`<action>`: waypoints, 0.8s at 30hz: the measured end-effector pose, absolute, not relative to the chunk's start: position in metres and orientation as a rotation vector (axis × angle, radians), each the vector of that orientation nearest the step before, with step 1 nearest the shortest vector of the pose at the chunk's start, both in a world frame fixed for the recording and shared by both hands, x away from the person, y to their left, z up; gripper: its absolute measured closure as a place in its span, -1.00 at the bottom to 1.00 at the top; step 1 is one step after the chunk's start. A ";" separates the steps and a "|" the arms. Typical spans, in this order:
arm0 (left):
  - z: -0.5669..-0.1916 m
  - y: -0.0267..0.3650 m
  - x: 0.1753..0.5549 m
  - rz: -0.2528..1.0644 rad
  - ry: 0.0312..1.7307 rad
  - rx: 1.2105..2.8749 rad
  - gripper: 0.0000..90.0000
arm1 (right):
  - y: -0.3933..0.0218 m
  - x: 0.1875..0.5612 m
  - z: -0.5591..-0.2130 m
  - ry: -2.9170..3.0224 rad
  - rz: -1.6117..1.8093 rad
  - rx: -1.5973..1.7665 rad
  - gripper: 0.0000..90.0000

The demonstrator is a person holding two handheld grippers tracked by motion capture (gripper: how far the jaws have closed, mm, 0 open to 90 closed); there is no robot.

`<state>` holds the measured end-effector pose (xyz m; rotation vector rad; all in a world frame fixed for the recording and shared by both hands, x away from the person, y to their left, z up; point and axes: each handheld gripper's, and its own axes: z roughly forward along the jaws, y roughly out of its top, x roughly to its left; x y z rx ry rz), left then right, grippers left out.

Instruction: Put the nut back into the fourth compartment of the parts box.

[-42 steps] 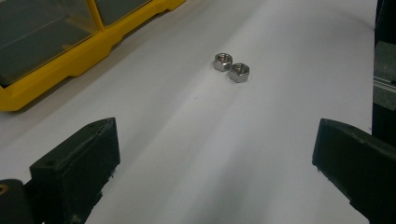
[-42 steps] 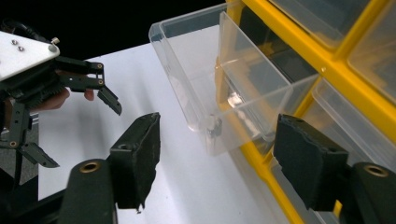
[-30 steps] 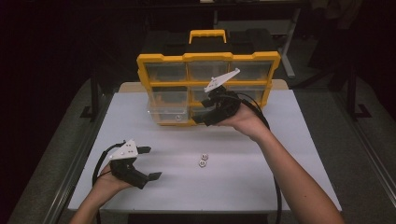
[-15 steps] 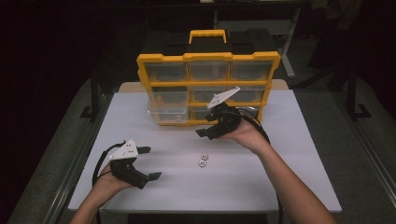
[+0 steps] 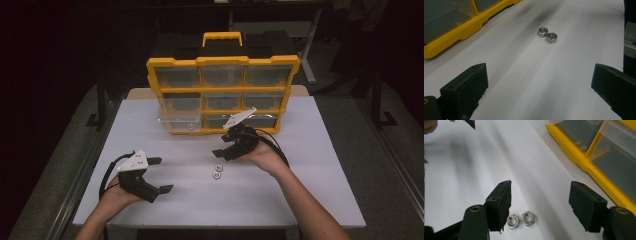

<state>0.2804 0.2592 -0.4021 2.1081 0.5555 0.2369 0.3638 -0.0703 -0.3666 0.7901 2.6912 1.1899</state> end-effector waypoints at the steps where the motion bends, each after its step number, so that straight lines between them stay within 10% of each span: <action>1: -0.402 0.259 0.280 0.237 0.556 2.108 -0.98 | -0.070 0.363 -0.369 2.691 1.183 0.789 -0.25; 24: -0.402 0.260 0.281 0.242 0.546 2.119 -0.98 | -0.062 0.363 -0.414 2.815 1.052 0.823 0.26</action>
